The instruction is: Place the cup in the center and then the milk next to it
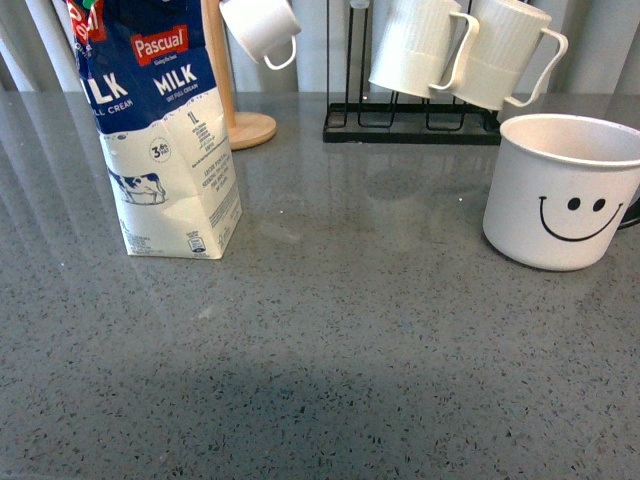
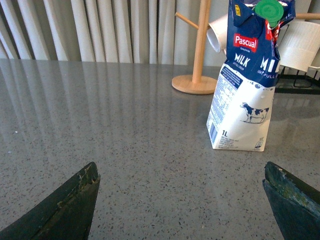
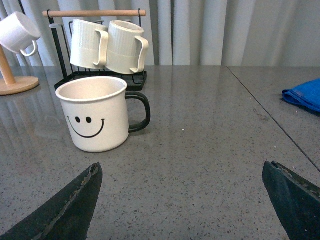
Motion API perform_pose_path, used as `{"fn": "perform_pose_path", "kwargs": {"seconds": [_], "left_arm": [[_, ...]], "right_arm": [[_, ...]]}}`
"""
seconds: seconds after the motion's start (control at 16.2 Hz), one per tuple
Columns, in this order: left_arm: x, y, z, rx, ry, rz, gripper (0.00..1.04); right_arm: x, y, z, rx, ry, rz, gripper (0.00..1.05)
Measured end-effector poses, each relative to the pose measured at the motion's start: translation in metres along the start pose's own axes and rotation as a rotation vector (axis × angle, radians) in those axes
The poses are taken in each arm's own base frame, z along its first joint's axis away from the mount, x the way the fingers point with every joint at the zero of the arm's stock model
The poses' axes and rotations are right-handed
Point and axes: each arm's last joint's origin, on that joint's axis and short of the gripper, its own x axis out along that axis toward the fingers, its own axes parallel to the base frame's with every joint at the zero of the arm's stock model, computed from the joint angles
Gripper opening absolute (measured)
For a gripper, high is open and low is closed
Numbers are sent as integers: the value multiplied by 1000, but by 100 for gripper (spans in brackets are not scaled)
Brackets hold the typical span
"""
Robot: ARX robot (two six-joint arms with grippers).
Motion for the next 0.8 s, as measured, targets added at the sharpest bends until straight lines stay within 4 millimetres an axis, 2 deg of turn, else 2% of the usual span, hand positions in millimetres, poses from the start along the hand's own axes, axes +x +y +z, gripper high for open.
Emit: {"fn": "perform_pose_path", "kwargs": {"seconds": [0.8], "left_arm": [[0, 0, 0, 0, 0, 0, 98]], "right_arm": [[0, 0, 0, 0, 0, 0, 98]]}}
